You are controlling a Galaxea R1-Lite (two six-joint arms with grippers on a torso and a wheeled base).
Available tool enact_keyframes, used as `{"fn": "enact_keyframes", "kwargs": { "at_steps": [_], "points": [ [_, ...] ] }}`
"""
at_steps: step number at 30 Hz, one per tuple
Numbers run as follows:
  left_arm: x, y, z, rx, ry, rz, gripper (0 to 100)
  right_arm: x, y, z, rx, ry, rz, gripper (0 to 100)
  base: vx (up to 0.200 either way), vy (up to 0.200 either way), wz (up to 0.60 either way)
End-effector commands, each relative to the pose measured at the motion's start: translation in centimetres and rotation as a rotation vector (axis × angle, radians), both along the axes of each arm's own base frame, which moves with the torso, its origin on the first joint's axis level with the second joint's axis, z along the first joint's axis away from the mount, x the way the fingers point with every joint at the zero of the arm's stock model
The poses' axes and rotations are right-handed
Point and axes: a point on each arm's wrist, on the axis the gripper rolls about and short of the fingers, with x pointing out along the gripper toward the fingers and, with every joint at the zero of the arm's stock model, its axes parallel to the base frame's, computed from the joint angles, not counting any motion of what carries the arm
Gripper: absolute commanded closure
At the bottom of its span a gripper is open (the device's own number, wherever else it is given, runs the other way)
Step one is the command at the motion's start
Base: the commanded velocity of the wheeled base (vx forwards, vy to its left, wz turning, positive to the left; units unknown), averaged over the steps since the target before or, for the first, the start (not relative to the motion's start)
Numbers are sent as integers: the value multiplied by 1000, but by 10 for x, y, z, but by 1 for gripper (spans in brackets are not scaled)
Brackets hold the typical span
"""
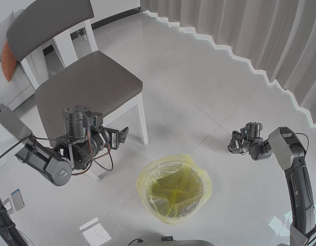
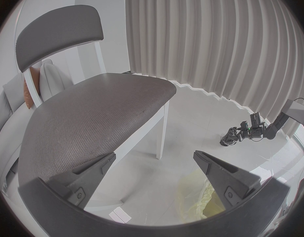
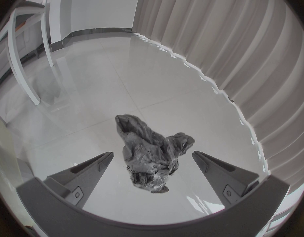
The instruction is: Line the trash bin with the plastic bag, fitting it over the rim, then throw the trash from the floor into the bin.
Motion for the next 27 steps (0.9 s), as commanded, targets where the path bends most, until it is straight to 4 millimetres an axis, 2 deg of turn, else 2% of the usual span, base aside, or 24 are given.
{"fn": "enact_keyframes", "kwargs": {
  "at_steps": [1, 3, 4, 16, 18, 21, 23, 24, 27],
  "points": [
    [-3, 2, 1, 1, 1, 2, 0, 2, -7, -22, -32, 20, 1, 0, 0, 0, 0],
    [-3, 2, 1, 1, -2, 1, 0, 2, -7, -25, -31, 26, 4, 0, 0, 0, 0],
    [-3, 2, 1, 1, -2, 0, 0, 2, -7, -26, -31, 27, 4, 100, 0, 0, 0],
    [-4, 2, 5, -6, -10, -9, 0, 2, -7, -25, -25, 23, -1, 100, 0, 0, 0],
    [-4, 3, 7, -9, -16, -14, 0, -4, -6, -29, -21, 43, 0, 100, 0, 0, 0],
    [-4, 1, 8, -9, -18, -27, 0, -12, -2, -8, -17, 16, 13, 100, 0, 0, 0],
    [-5, 1, 7, -8, -17, -28, 0, -16, 0, -3, -10, 15, 16, 100, 0, 0, 0],
    [-5, 0, 6, -4, -13, -32, 0, -26, 8, 17, 8, -8, 28, 100, 0, 0, 0],
    [-6, 1, 3, -2, -4, -33, 0, -45, 15, 45, 38, -34, 56, 100, 0, 0, 0]
  ]
}}
